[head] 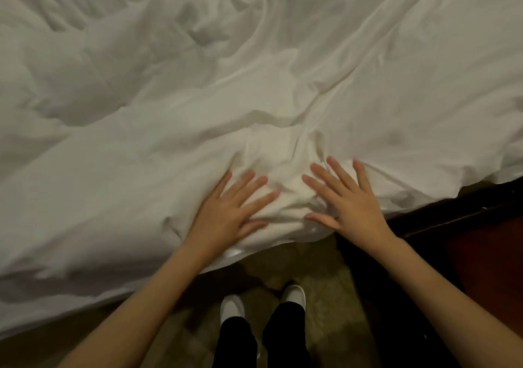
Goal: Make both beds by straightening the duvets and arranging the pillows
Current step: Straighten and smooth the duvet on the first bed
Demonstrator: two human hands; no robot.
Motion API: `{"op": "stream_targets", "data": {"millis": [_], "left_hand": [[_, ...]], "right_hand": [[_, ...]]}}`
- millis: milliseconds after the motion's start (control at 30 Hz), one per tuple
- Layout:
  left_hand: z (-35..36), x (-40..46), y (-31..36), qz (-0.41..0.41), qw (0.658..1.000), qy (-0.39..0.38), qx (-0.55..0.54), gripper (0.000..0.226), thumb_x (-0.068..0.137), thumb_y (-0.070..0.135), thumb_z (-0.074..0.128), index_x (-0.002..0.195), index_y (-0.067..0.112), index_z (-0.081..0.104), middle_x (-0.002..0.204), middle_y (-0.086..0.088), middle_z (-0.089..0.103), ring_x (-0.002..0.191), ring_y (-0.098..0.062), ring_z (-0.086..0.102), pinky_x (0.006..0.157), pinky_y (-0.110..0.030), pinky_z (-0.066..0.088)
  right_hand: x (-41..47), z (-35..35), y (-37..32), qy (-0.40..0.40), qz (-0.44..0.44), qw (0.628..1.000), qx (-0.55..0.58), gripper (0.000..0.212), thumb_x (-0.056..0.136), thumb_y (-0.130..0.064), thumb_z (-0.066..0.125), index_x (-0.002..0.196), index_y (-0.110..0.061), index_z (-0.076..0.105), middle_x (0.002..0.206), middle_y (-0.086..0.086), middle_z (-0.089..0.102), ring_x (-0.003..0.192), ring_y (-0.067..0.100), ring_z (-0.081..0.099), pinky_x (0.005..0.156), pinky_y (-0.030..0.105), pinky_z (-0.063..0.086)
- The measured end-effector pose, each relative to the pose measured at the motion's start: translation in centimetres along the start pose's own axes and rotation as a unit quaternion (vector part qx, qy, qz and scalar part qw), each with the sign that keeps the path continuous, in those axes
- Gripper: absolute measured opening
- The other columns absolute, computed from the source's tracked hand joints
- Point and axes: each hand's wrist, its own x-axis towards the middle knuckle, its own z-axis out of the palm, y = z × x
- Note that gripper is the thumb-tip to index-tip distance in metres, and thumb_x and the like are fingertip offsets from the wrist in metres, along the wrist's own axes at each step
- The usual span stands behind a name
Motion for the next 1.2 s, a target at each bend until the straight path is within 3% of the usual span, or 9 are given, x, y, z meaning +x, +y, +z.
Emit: {"op": "stream_targets", "data": {"millis": [167,367,433,533,633,700,833,1067,1200], "left_hand": [[0.7,3.8,-6.8,-0.062,0.994,-0.085,0.026,0.065,0.097,0.060,0.015,0.140,0.023,0.046,0.144,-0.003,0.047,0.133,-0.022,0.044,0.114,-0.036,0.007],[1.3,6.4,-10.9,-0.078,0.984,-0.151,0.045,0.092,0.074,0.076,-0.022,0.151,0.035,0.009,0.158,0.011,0.016,0.145,-0.006,0.011,0.113,-0.034,-0.013],[1.7,6.6,-10.9,-0.083,0.983,-0.159,0.039,0.092,0.075,0.077,-0.019,0.151,0.034,0.009,0.158,0.010,0.016,0.146,-0.006,0.010,0.114,-0.036,-0.012],[1.3,6.3,-9.5,-0.118,0.983,-0.141,0.006,0.078,0.083,0.068,0.002,0.151,0.032,0.017,0.158,0.008,0.019,0.146,-0.008,0.012,0.116,-0.042,-0.007],[0.3,5.1,-5.2,-0.181,0.981,-0.031,-0.065,0.060,0.092,0.050,0.021,0.145,0.026,0.037,0.153,-0.003,0.034,0.143,-0.020,0.026,0.114,-0.051,0.008],[0.5,3.7,-1.2,-0.135,0.990,0.021,-0.045,0.050,0.098,0.047,0.024,0.141,0.029,0.042,0.148,-0.007,0.041,0.139,-0.026,0.034,0.111,-0.055,0.017],[3.3,2.5,-0.2,-0.002,0.998,-0.047,0.041,0.052,0.098,0.059,0.022,0.140,0.037,0.043,0.149,-0.007,0.039,0.139,-0.028,0.033,0.109,-0.060,0.015],[6.1,6.4,-7.4,0.039,0.991,-0.072,0.107,0.046,0.102,0.049,0.019,0.139,0.037,0.044,0.150,-0.005,0.039,0.140,-0.025,0.025,0.114,-0.051,0.001],[6.2,7.1,-8.2,0.040,0.992,-0.080,0.091,0.048,0.100,0.051,0.016,0.138,0.038,0.044,0.151,-0.004,0.037,0.140,-0.023,0.023,0.112,-0.051,0.005]], "right_hand": [[2.0,1.6,2.5,-0.085,0.031,0.996,-0.021,0.083,0.085,-0.078,0.023,0.145,-0.021,0.034,0.147,0.005,0.042,0.138,0.030,0.035,0.110,0.056,0.017],[4.1,2.2,2.7,-0.093,0.031,0.995,-0.018,0.083,0.083,-0.079,0.020,0.146,-0.025,0.026,0.150,0.012,0.036,0.135,0.039,0.038,0.104,0.065,0.024],[3.7,2.2,2.1,-0.083,0.023,0.996,-0.006,0.080,0.084,-0.078,0.021,0.145,-0.028,0.027,0.151,0.011,0.034,0.138,0.038,0.032,0.106,0.066,0.020],[2.8,2.5,1.7,-0.099,0.001,0.995,-0.013,0.078,0.084,-0.078,0.018,0.144,-0.031,0.031,0.152,0.008,0.034,0.140,0.037,0.027,0.107,0.068,0.017],[3.5,2.9,2.5,-0.134,0.009,0.990,-0.032,0.075,0.083,-0.078,0.018,0.141,-0.033,0.034,0.148,0.010,0.041,0.134,0.041,0.038,0.103,0.070,0.021],[4.4,3.0,3.0,-0.159,0.020,0.986,-0.037,0.076,0.083,-0.079,0.014,0.141,-0.034,0.033,0.147,0.010,0.042,0.132,0.043,0.040,0.101,0.071,0.020],[5.2,3.4,3.9,-0.168,0.031,0.985,-0.034,0.080,0.082,-0.080,0.011,0.143,-0.032,0.030,0.149,0.010,0.039,0.134,0.042,0.037,0.103,0.070,0.017],[0.0,2.5,2.7,0.003,0.000,0.999,0.045,0.064,0.089,-0.063,0.036,0.141,-0.024,0.037,0.150,0.015,0.035,0.139,0.029,0.029,0.111,0.057,0.019],[-2.7,3.1,2.3,0.004,-0.036,0.998,0.052,0.058,0.084,-0.059,0.049,0.127,-0.020,0.057,0.148,0.015,0.038,0.140,0.030,0.028,0.113,0.055,0.018]]}}
